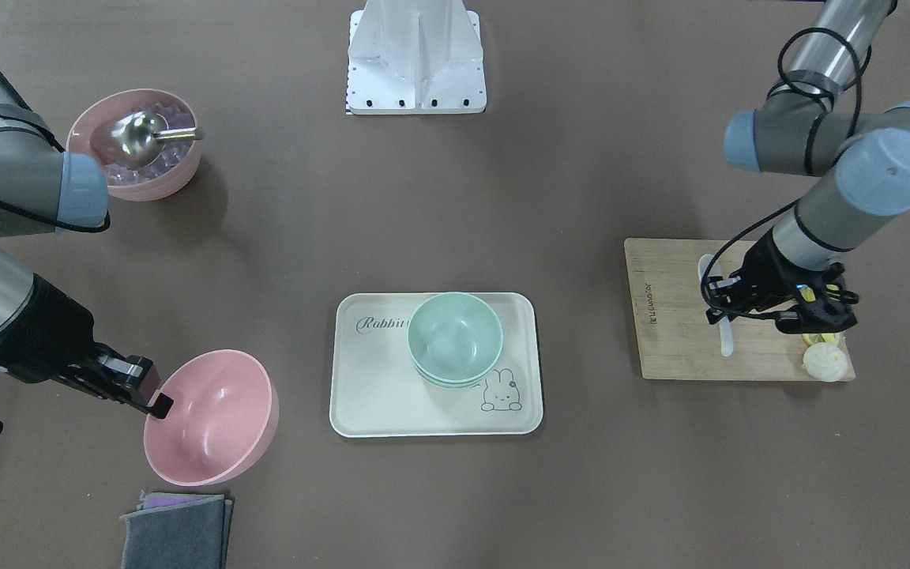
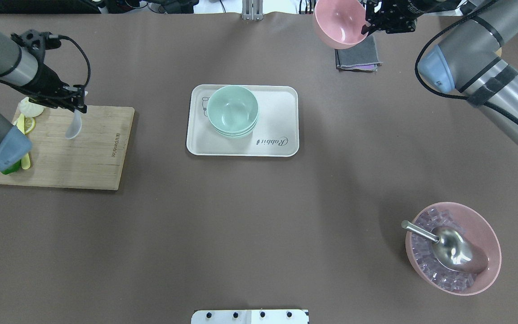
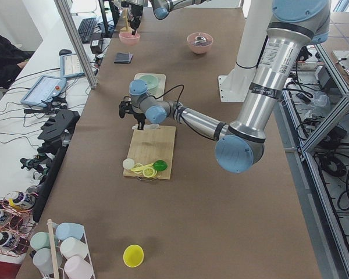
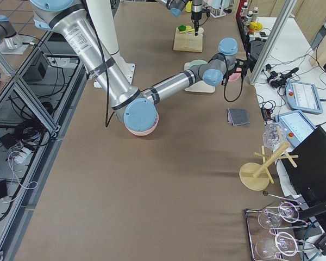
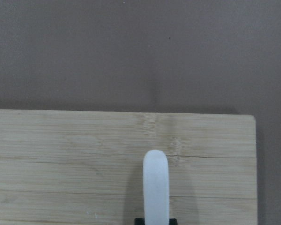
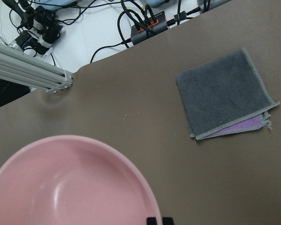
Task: Stack pink bowl on green and place spoon
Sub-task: 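Carry the pink bowl over the green bowl while the left lifts the spoon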
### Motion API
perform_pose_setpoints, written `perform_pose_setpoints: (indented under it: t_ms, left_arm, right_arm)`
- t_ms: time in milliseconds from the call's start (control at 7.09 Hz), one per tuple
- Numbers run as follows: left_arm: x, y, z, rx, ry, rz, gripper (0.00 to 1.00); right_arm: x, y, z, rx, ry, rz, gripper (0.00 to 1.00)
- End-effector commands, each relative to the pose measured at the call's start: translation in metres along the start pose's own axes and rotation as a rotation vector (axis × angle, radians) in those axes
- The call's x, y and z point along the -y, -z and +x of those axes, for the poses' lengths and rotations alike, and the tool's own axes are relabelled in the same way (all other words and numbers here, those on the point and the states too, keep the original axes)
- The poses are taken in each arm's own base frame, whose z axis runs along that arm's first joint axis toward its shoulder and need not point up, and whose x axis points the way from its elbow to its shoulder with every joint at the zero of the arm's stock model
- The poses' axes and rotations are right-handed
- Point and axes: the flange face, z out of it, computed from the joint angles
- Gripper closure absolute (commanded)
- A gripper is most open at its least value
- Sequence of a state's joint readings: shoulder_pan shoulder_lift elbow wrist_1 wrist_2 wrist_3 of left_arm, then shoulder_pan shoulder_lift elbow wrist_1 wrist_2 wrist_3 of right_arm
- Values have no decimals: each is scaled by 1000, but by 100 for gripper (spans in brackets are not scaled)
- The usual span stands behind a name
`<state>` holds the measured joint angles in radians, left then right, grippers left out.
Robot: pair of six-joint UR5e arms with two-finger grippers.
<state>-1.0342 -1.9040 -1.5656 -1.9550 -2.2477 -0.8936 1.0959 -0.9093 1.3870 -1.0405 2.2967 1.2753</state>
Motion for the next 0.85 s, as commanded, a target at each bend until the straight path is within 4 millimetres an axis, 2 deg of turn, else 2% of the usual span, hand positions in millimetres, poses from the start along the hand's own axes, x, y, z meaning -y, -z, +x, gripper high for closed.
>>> perform_pose_setpoints:
  t_ms: [0, 141, 282, 564, 705]
  left_arm:
    - [12, 28, -10, -32, 19, 17, 100]
    - [13, 33, -7, -40, 17, 21, 100]
    - [13, 38, -3, -46, 11, 28, 100]
    - [15, 35, -3, -39, 15, 30, 100]
    - [17, 35, -2, -39, 14, 31, 100]
  right_arm:
    - [-18, -11, -58, 21, 43, -14, 100]
    - [-43, -32, -89, 21, 2, 9, 100]
    - [-76, -56, -121, 28, -26, 17, 100]
    - [-136, -97, -152, 31, -58, -10, 100]
    - [-153, -113, -152, 16, -53, -10, 100]
